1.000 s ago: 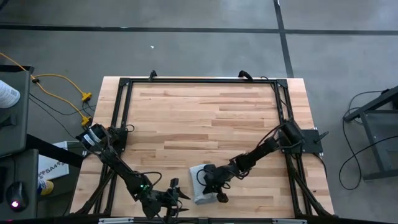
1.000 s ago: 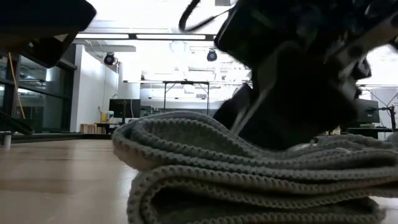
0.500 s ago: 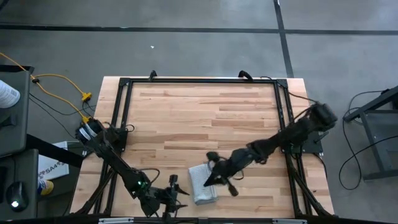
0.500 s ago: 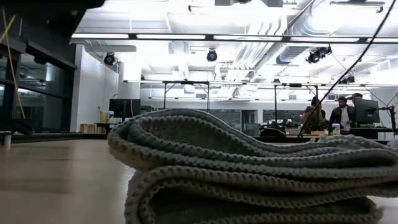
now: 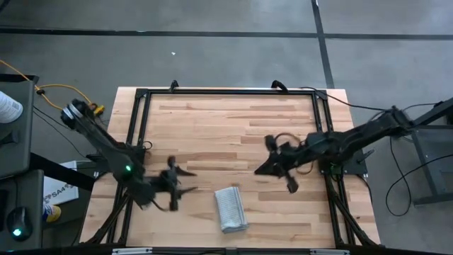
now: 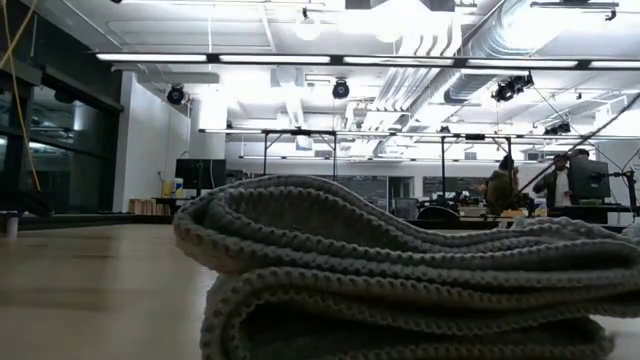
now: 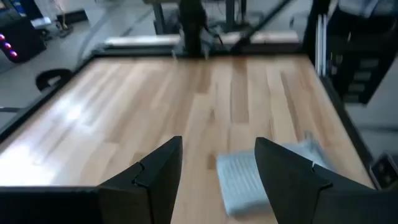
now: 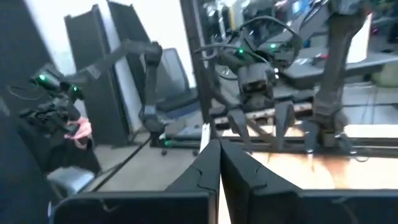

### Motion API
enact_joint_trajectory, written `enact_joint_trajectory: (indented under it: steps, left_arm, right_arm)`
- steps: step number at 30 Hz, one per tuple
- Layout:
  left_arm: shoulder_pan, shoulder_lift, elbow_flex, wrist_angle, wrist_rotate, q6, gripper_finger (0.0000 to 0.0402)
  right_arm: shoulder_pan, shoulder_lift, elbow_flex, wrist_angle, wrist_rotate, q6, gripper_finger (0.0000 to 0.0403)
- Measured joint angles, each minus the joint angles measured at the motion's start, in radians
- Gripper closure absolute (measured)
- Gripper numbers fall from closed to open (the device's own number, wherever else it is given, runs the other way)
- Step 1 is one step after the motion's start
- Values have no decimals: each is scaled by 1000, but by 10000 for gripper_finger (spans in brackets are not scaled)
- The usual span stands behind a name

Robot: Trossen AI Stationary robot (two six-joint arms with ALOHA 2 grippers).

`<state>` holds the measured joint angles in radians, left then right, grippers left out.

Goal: Fold microfiber towels
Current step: Return to Home Position

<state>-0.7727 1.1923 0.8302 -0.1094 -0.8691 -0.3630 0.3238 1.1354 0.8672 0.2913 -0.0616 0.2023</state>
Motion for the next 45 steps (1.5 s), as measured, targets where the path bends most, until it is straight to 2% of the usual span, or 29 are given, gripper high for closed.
enact_joint_trajectory:
  steps: [8, 12, 15, 21, 32, 39, 45]
  left_arm:
    - [0, -301, -154, -31, -1, 69, 201]
    - [0, -417, -184, -148, 2, 33, 201]
    - [0, -502, -195, -258, 10, -26, 201]
    - [0, -651, -267, -322, -5, -60, 201]
    - [0, -926, -390, -450, -36, -96, 201]
    - [0, -1036, -446, -483, -36, -105, 201]
    - [0, -1091, -475, -568, -43, -185, 201]
  right_arm:
    - [-105, -325, -179, 50, 2, -24, 400]
    - [-131, -455, -219, -98, 66, -62, 400]
    - [-130, -528, -267, -186, 97, 18, 400]
    - [-130, -676, -417, -43, -7, 47, 400]
    - [-129, -961, -585, -32, -24, 111, 400]
    - [-129, -1120, -672, -34, -53, 116, 400]
    - [-130, -1128, -689, -43, -97, 112, 400]
